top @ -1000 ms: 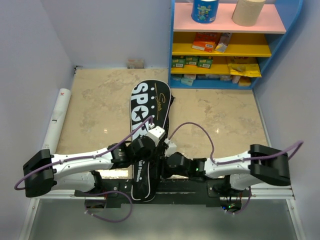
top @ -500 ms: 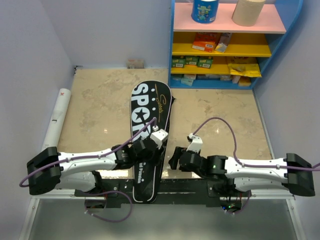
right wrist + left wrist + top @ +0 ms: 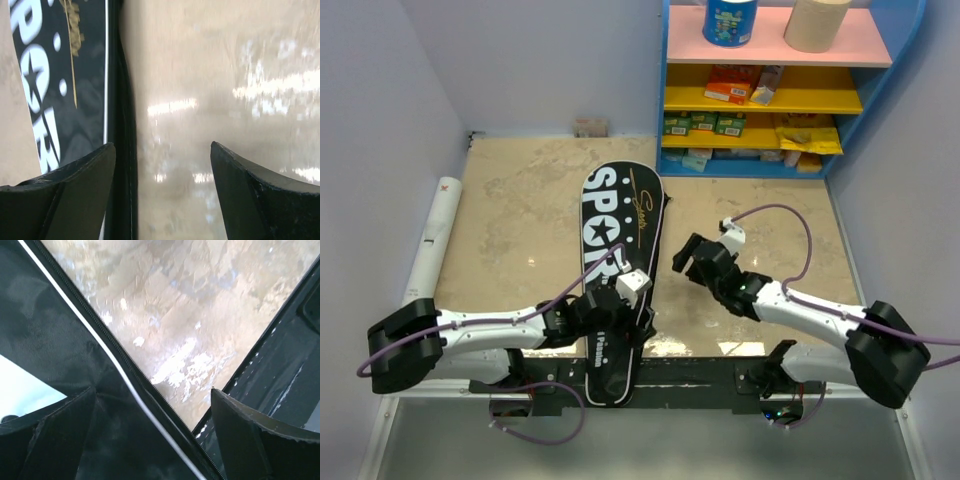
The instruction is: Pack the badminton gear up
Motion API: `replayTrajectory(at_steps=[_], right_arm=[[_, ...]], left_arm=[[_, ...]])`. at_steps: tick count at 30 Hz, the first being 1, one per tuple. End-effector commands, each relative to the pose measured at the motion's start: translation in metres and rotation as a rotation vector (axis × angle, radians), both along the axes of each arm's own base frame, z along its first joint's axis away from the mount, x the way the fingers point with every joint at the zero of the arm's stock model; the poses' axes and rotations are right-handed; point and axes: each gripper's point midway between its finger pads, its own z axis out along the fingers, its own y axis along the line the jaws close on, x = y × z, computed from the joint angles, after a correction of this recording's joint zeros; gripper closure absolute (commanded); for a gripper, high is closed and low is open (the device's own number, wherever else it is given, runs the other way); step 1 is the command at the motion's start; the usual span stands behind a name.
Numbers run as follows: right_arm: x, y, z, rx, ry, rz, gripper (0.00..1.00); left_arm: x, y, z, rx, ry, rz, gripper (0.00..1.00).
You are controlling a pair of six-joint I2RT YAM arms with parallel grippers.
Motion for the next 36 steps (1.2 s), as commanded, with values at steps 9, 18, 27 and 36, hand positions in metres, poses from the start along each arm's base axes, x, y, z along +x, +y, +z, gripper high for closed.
replayTrajectory(at_steps=[9,18,27,36], right_arm=[[0.132,0.043,0.018,0.112,-0.114,0.137,0.23],[0.18,0.072,-0.024,0.131,-0.03,0.202,0.28],[0.2,0.078,-0.058,0.189,0.03,0.192,0.7],[0.18,0.042,-0.047,0.17,0.011,0.084,1.0]], left_arm=[[-0.009,-0.006,-0.028,-0.045,0.038,-0.023,0.0],[-0.009,-0.005,-0.001,-0.108,0.004,-0.03,0.0],[-0.007,0.011,0.034,-0.159,-0.025,0.026,0.0],[-0.008,0.018,0.036,-0.156,-0.013,0.051,0.0]])
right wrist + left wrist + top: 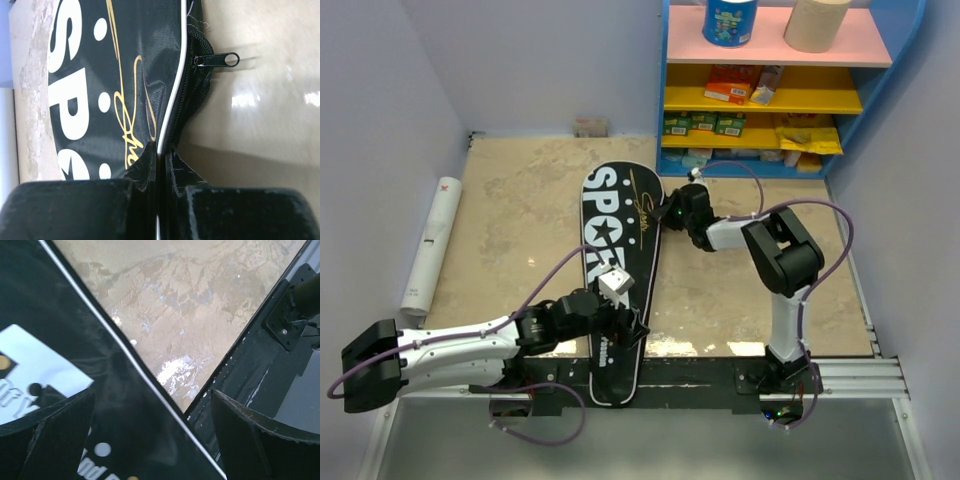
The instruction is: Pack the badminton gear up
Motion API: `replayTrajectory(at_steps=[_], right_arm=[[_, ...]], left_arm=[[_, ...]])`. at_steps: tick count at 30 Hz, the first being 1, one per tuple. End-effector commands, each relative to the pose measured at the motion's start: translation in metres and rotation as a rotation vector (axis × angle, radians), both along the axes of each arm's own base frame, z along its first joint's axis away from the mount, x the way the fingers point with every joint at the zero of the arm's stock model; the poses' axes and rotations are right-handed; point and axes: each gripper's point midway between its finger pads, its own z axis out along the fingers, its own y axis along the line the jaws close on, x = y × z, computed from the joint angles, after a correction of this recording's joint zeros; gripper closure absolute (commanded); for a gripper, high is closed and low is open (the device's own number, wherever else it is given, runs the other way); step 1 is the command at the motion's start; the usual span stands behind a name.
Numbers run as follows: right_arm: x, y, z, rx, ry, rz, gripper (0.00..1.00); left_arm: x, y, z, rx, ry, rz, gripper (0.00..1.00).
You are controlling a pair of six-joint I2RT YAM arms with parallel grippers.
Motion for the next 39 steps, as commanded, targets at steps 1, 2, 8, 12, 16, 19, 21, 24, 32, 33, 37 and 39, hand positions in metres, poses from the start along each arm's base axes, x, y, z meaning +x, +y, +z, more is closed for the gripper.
replayTrajectory(at_steps=[1,2,8,12,16,19,21,24,32,33,37,39], right_arm=[[-0.024,-0.04,0.001,-0.088,0.026,-0.101,1.0],[-0.027,-0.047,0.008,-0.093,0.018,-0.123,1.0],[-0.076,-0.112,0.033,-0.131,0.057,-0.372,1.0],[-0.116,-0.164,0.029,-0.131,0.117,-0.622,1.0],[-0.127,-0.195,0.031,-0.097,0.138,-0.853,1.0],[-0.128,-0.209,0.027,-0.062,0.167,-1.012,1.0],[-0.122,-0.214,0.025,-0.029,0.167,-1.106,1.0],[-0.104,-0.215,0.027,-0.019,0.173,-1.153,1.0],[-0.082,-0.213,0.037,-0.06,0.153,-1.138,1.0],[-0.082,-0.214,0.038,-0.064,0.151,-1.138,1.0],[-0.082,-0.214,0.037,-0.081,0.145,-1.122,1.0],[-0.084,-0.215,0.035,-0.086,0.149,-1.12,1.0]], left_arm=[[0.003,0.0,0.01,-0.019,0.0,0.029,0.0],[0.003,0.001,0.009,-0.016,-0.002,0.031,0.0],[0.006,0.0,0.014,-0.01,-0.014,0.04,0.0],[0.006,-0.005,0.019,-0.019,-0.017,0.025,0.0],[0.003,-0.013,0.017,-0.008,-0.01,-0.006,0.0],[0.004,-0.018,0.018,-0.001,-0.019,-0.011,0.0],[0.007,-0.017,0.017,0.02,-0.028,-0.001,0.0],[0.007,-0.021,0.02,0.047,-0.039,0.005,0.0],[0.008,-0.005,-0.032,0.349,-0.094,0.167,0.0],[0.006,-0.009,-0.033,0.361,-0.098,0.185,0.0],[0.006,-0.011,-0.053,0.475,-0.143,0.23,0.0],[0.005,-0.019,-0.062,0.475,-0.145,0.211,0.0]])
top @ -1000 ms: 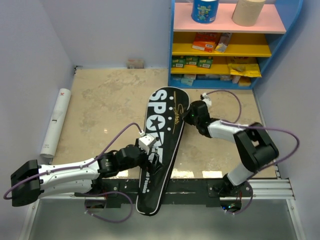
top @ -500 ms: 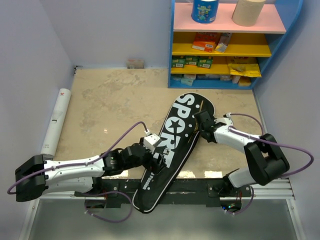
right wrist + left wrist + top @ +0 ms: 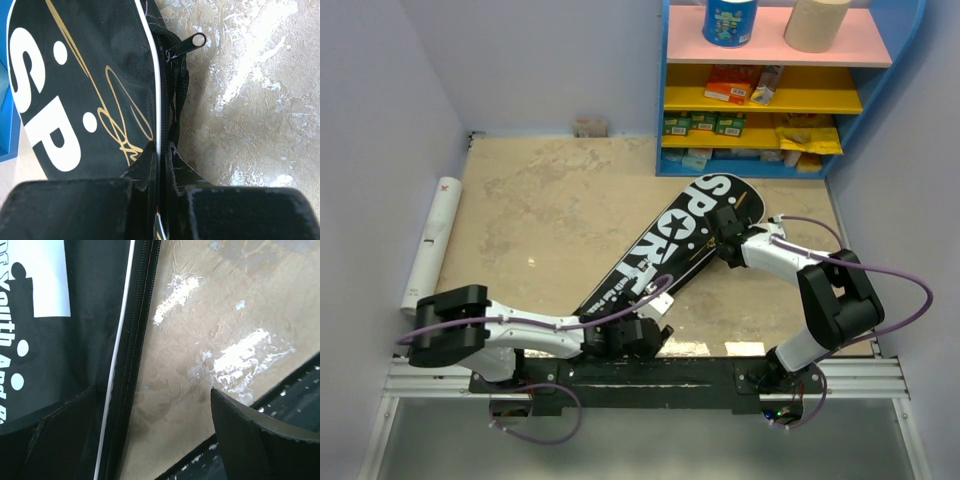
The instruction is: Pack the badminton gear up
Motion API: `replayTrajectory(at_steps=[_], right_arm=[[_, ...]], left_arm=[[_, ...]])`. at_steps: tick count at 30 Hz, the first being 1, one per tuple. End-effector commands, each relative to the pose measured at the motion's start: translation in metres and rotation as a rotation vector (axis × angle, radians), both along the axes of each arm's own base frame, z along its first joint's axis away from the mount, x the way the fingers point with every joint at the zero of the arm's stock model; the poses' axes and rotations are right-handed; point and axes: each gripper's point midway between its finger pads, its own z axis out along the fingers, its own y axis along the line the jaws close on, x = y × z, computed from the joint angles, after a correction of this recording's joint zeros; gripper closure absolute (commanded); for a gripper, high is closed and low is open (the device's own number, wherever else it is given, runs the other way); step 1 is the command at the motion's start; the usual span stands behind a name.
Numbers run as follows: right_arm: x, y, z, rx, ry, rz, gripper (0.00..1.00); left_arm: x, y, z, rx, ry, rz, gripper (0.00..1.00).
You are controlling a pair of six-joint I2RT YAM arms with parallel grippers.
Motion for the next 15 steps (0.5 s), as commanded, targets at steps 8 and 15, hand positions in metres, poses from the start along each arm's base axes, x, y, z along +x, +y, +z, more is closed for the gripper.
replayTrajectory(at_steps=[8,15], right_arm=[[0.001,-0.01,0.011,-0.024,-0.052,-0.008,1.0],[-0.009,-0.003,-0.004,-0.062,0.011,0.136,0.95]], left_arm=[[0.026,0.006,-0.034,0.033,-0.011,0.104,0.0],[0.064,0.043,-0.035,-0.033,0.0,0.243,0.0]])
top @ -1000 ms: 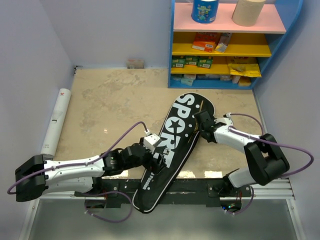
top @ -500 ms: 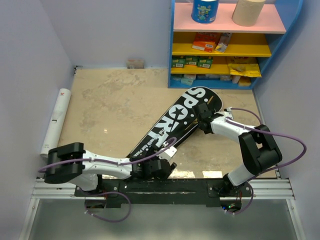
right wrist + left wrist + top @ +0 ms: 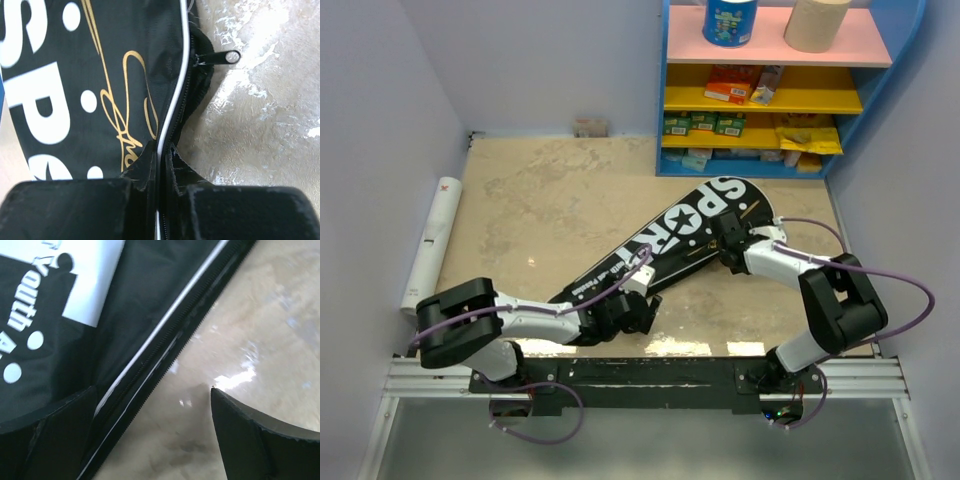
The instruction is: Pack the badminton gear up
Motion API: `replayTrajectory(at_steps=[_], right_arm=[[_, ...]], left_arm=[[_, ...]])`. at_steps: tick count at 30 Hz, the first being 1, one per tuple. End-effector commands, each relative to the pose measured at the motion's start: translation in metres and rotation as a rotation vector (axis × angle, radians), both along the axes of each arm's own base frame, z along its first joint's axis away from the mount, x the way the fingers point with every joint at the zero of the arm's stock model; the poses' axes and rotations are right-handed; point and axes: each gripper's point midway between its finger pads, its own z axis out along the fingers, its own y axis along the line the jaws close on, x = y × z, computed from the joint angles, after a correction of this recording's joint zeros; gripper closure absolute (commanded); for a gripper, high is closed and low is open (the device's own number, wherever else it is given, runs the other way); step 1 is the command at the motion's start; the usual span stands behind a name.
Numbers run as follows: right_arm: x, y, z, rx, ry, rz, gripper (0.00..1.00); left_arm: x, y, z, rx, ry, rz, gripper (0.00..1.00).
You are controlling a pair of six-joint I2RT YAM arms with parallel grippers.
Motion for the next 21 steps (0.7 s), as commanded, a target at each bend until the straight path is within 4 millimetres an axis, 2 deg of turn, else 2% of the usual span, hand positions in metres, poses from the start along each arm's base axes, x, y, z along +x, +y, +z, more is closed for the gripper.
replayTrajectory(at_steps=[1,5,9,10,11,13,15,21], right_arm=[[-0.001,0.007,0.003,-0.029,0.012,0.123,0.92],[-0.005,0.02,-0.003,-0.016,0.057,0.23,0.83],[-0.015,0.02,-0.004,-0.043,0.093,0.307,0.72],[-0.017,0.021,0.0,-0.052,0.093,0.335,0.64],[-0.02,0.023,0.001,-0.046,0.101,0.36,0.61],[-0.024,0.023,0.007,-0.066,0.11,0.397,0.49],[-0.029,0.023,0.016,-0.074,0.115,0.429,0.44],[-0.043,0.007,0.047,-0.211,0.156,0.532,0.4]], left_arm=[[0.008,0.032,-0.019,0.064,0.038,0.059,0.0],[0.02,0.043,-0.015,0.086,0.02,0.109,0.0],[0.032,0.06,-0.008,0.073,0.007,0.176,0.0],[0.035,0.059,-0.001,0.036,-0.002,0.177,0.0],[0.038,0.065,0.0,0.03,0.0,0.197,0.0],[0.044,0.069,0.011,0.0,-0.017,0.216,0.0],[0.053,0.076,0.02,-0.011,-0.033,0.24,0.0],[0.069,0.093,0.037,-0.018,-0.07,0.284,0.0]])
